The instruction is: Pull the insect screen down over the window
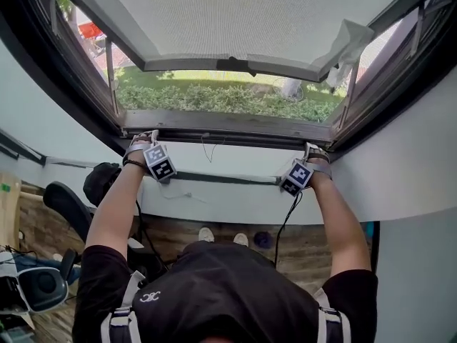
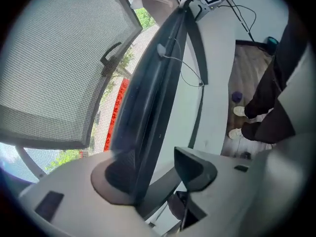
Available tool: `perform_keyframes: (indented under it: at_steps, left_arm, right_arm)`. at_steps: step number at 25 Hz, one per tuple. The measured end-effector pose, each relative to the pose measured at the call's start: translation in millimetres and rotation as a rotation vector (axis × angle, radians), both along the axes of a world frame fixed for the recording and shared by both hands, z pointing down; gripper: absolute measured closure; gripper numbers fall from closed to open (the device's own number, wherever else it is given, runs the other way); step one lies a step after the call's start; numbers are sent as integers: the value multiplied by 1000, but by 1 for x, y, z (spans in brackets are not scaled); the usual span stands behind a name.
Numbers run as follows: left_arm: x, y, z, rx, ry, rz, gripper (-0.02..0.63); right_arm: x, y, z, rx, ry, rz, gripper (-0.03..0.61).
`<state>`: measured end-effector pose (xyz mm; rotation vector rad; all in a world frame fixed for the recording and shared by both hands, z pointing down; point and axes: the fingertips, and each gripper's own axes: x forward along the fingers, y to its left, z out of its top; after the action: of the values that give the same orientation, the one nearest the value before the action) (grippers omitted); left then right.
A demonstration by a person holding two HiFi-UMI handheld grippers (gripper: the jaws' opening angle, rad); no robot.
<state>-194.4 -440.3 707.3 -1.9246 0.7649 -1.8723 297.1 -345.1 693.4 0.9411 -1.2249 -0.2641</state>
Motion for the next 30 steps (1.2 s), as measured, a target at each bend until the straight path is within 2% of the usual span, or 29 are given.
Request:
perform_keyframes:
  at_steps: [3,9,15,21,26,30]
  left_arm:
    - [0,1,-2,1,-19,1,387]
    - [0,1,-2,31,12,3,391]
    - [-1,2,-6,39,1,16,392]
    - [-1,5,-4,29,6,27,335]
    - [1,7,-12,53,75,-22,321]
    - [6,13,-31,73,166,-59,335]
  right_arm:
    - [-2,2,-4,-4,4,-13,261]
    - [0,7,-7,-19,16,-9,254]
    - [-1,7,-9,-5,19,-22,258]
    - [-4,4,-10,25,-20,-29,253]
    - [-5,0,-12,104,-89,-52,244]
    - [-15,1,-24,195,-211,-31,246]
